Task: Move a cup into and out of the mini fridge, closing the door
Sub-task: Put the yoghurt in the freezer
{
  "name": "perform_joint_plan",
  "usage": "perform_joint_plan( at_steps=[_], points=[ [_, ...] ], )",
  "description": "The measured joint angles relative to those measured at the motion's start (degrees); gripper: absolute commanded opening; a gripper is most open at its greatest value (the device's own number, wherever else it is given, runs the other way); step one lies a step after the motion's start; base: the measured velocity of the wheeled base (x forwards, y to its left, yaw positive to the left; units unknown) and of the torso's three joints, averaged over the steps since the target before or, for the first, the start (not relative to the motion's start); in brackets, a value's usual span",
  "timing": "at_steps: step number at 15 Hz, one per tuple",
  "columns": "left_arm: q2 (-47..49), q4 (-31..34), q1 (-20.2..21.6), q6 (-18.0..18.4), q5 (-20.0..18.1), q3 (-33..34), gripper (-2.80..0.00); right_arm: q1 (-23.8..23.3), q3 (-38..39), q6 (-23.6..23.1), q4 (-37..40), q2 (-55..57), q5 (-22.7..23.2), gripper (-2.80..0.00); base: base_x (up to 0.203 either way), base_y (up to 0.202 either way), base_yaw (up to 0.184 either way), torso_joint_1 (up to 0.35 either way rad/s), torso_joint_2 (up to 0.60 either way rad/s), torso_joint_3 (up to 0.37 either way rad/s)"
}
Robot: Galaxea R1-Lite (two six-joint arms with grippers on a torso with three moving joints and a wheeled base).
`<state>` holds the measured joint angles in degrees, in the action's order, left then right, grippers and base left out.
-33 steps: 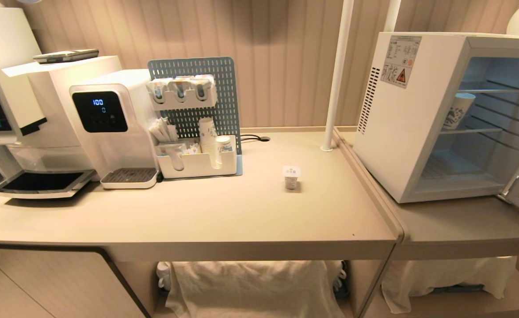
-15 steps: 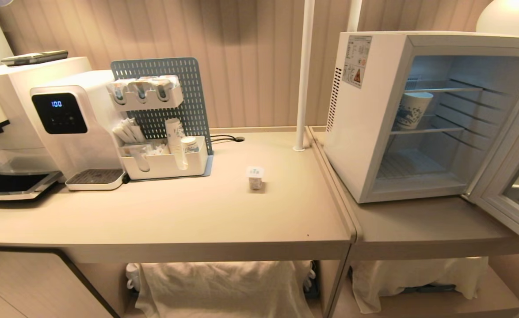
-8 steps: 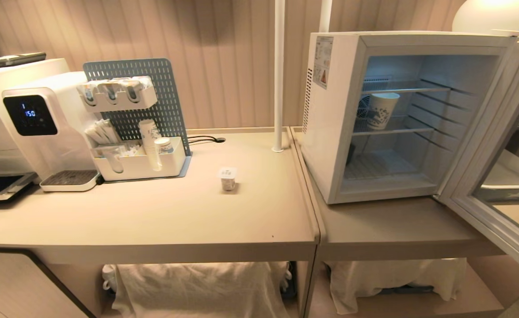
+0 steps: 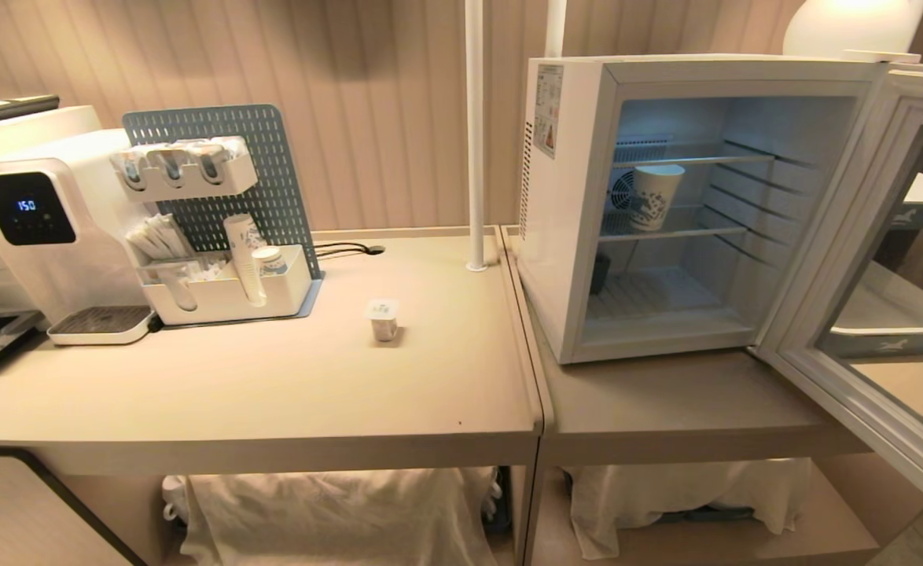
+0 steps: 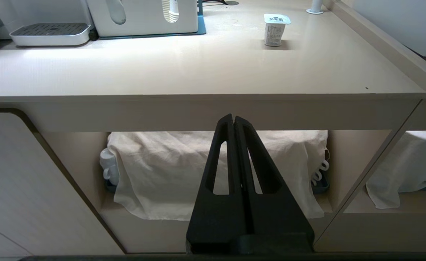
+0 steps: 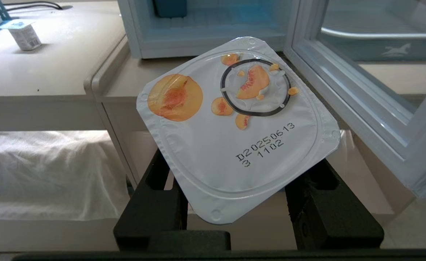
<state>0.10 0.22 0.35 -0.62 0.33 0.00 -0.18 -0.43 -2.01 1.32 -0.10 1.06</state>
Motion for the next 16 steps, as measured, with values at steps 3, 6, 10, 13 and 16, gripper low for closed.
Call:
perform_joint_plan(
  at_steps=[3,6,10,13,16],
  points=[
    [0.0,0.0,0.0,0.0,0.0,0.0,-2.8,0.0,-0.1,0.1,0.1,0.0,0.0,-2.8,0.017,0.0,0.0,0.001,0.0,-0.001],
    [0.0,0.0,0.0,0.0,0.0,0.0,-2.8,0.0,-0.1,0.2,-0.2,0.0,0.0,-2.8,0.167,0.0,-0.001,0.006,0.0,-0.002],
    [0.0,0.0,0.0,-0.1,0.0,0.0,-2.8,0.0,0.0,0.3,-0.2,0.0,0.0,-2.8,0.071,0.0,0.001,0.002,0.0,-0.001],
    [0.0,0.0,0.0,0.0,0.0,0.0,-2.8,0.0,-3.9,1.4,1.0,0.2,0.3,-2.8,0.0,0.0,0.0,0.0,0.0,0.0],
    [0.0,0.0,0.0,0.0,0.0,0.0,-2.8,0.0,-17.8,1.8,9.8,4.1,1.3,-2.8,0.0,0.0,0.0,0.0,0.0,0.0]
  ],
)
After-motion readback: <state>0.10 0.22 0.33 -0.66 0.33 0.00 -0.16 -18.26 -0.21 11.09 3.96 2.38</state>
